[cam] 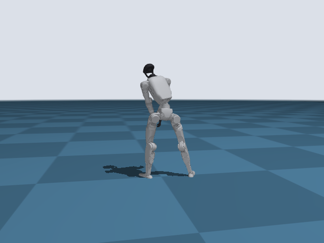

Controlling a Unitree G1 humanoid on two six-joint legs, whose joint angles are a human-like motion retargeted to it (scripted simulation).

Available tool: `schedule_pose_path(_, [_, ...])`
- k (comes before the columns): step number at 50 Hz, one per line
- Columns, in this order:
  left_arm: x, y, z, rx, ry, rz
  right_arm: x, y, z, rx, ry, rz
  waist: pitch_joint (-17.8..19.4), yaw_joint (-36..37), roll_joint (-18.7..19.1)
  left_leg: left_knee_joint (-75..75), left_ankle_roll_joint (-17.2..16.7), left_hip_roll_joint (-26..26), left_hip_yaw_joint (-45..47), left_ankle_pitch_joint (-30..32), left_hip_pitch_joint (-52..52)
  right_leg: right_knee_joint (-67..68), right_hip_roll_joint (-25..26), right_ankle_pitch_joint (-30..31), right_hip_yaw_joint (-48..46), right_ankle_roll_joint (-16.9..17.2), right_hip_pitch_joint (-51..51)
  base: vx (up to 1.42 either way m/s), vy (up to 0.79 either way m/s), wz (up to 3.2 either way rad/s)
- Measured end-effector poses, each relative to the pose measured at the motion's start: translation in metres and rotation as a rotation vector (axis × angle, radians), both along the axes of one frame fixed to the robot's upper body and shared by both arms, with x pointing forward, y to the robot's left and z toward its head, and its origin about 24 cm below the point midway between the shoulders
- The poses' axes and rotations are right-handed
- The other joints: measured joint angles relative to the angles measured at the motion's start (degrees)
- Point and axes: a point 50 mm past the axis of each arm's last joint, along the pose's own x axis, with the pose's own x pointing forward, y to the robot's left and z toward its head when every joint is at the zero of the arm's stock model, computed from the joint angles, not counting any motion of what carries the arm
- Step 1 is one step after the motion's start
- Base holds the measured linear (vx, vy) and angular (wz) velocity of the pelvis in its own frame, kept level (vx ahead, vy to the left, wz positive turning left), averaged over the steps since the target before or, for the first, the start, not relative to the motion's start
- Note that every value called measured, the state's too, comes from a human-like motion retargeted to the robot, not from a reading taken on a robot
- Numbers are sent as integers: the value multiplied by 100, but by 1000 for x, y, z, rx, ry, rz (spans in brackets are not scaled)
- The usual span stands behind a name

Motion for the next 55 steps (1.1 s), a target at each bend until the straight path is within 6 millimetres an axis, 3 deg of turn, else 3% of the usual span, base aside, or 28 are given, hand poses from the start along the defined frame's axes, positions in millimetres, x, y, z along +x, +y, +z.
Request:
schedule_pose_path(6, [7,17,2,197,-70,-159,-8,17,-1,224,-4,-109,-490,790,568,77,49,-191,-818,-107,-291,495,-131,183,-479,-131,199,20,16,118])
schedule_pose_path(10, [32,30,38,411,-251,-314,6,36,28,424,-109,-179,-1105,1281,1198,426,-94,-217,-1628,-347,-413,1114,-46,375,-388,-373,513,31,16,177])
schedule_pose_path(14, [67,44,124,516,-555,-322,40,48,105,545,-394,-115,-1609,1664,1539,381,-145,-371,-2474,-337,-257,1844,89,702,336,-552,682,31,11,191])
schedule_pose_path(17, [78,52,211,553,-844,-273,56,58,186,544,-702,38,-1904,1810,1668,507,-353,-429,-3048,-434,-149,2266,365,1057,1087,-563,782,29,6,179])
schedule_pose_path(19, [74,58,277,564,-1048,-227,53,70,251,544,-942,223,-1983,1844,1663,445,-457,-483,-3375,-408,-13,2470,571,1345,1665,-513,819,26,2,156])
schedule_pose_path(21, [58,63,342,578,-1256,-180,36,85,315,545,-1194,463,-2001,1831,1604,332,-540,-541,-3659,-353,148,2607,790,1655,2268,-421,869,24,1,140])
schedule_pose_path(23, [34,65,394,579,-1466,-107,20,81,369,405,-1407,474,-2148,1877,1559,242,-625,-595,-3913,-315,243,2659,1035,1998,2890,-238,900,23,1,124])
schedule_pose_path(25, [-2,68,450,589,-1700,-31,-18,91,426,259,-1667,567,-2031,1830,1487,120,-744,-609,-4110,-256,406,2676,1321,2316,3584,-64,993,21,-1,106])
schedule_pose_path(27, [-29,76,474,597,-1876,69,-45,86,455,177,-1850,523,-2366,1764,1417,92,-777,-661,-4323,-244,407,2583,1599,2645,4255,188,1062,21,-1,101])
schedule_pose_path(29, [-62,75,500,600,-2070,140,-83,88,483,103,-2054,563,-2428,1747,1351,51,-857,-693,-4505,-222,429,2514,1868,2873,4907,457,1161,18,-3,96])
schedule_pose_path(31, [-90,68,515,584,-2235,190,-112,83,500,41,-2217,591,-2533,1834,1347,55,-963,-636,-4729,-258,448,2387,2175,3072,5333,619,1320,20,-15,98])
schedule_pose_path(32, [-103,65,522,589,-2310,209,-125,81,507,-82,-2308,571,-2545,1869,1349,58,-1027,-575,-4837,-292,488,2319,2334,3150,5461,622,1428,23,-25,93])
schedule_pose_path(33, [-116,62,527,601,-2379,230,-135,80,516,-386,-2417,452,-2520,1909,1331,52,-1064,-564,-4925,-325,551,2269,2432,3192,5558,622,1546,25,-20,86])
schedule_pose_path(34, [-128,60,532,606,-2439,243,-149,80,518,-343,-2471,484,-2488,1939,1311,44,-1077,-595,-4987,-355,631,2215,2476,3215,5636,622,1675,26,-15,79])
schedule_pose_path(35, [-139,58,536,607,-2495,252,-165,79,518,-123,-2490,603,-2452,1964,1291,34,-1079,-647,-5036,-382,718,2158,2492,3229,5702,622,1810,25,-11,67])
schedule_pose_path(40, [-183,54,548,646,-2734,355,-214,77,531,-286,-2742,613,-2280,2178,1175,-163,-1079,-808,-5134,-375,1021,1989,2431,3178,5771,622,2181,15,-6,36])
schedule_pose_path(42, [-200,42,540,457,-2830,156,-231,81,530,-316,-2813,620,-2275,2238,1118,-246,-1079,-807,-5131,-335,1056,1935,2403,3132,5750,622,2226,0,0,0])
schedule_pose_path(43, [-202,54,547,594,-2839,337,-235,82,529,-334,-2838,631,-2310,2276,1139,-274,-1079,-783,-5128,-310,1040,1905,2402,3111,5738,622,2224,0,0,0])
schedule_pose_path(45, [-212,57,551,648,-2883,464,-242,85,539,-803,-2945,239,-2345,2340,1103,-346,-1079,-726,-5101,-232,950,1871,2386,3028,5680,622,2141,-11,-3,-8])
schedule_pose_path(46, [-215,59,553,653,-2885,513,-233,87,555,1371,2781,304,-2365,2401,1091,-385,-1079,-687,-5063,-178,892,1855,2358,2967,5633,622,2079,-18,1,-25])
schedule_pose_path(47, [-217,61,555,660,-2878,562,-229,79,571,1668,2385,777,-2388,2462,1092,-419,-1079,-653,-5017,-123,836,1830,2319,2901,5574,622,2024,-23,4,-39])
schedule_pose_path(48, [-216,64,557,669,-2852,613,-225,73,583,1855,2094,1028,-2415,2525,1119,-443,-1079,-629,-4954,-65,786,1791,2254,2825,5490,622,1982,-22,8,-51])
schedule_pose_path(49, [-213,66,559,665,-2833,611,-222,95,561,-1570,-2674,-297,-2444,2563,1153,-419,-1079,-693,-4858,-33,746,1766,2111,2698,5366,622,1964,-20,13,-63])
schedule_pose_path(50, [-209,68,560,654,-2819,584,-247,93,530,-280,-2835,706,-2475,2588,1191,-372,-1079,-801,-4745,-14,711,1748,1929,2544,5222,622,1959,-26,14,-70])
schedule_pose_path(51, [-211,56,554,454,-2852,367,-244,94,535,-291,-2811,725,-2455,2662,1158,-440,-1023,-804,-4649,144,555,1736,1793,2423,5032,622,1795,-33,12,-76])
schedule_pose_path(52, [-209,55,553,374,-2843,305,-240,96,539,-297,-2782,747,-2442,2734,1154,-488,-975,-816,-4540,264,432,1728,1646,2280,4811,593,1663,-36,9,-87])
schedule_pose_path(53, [-198,72,562,544,-2763,534,-233,97,540,-296,-2742,772,-2442,2802,1207,-495,-944,-846,-4406,309,373,1727,1478,2091,4528,509,1597,-30,5,-102])
schedule_pose_path(55, [-183,83,564,620,-2661,626,-217,103,544,-436,-2688,781,-2355,2899,1326,-482,-942,-820,-4129,362,280,1746,1210,1686,3846,258,1481,-29,-1,-123])
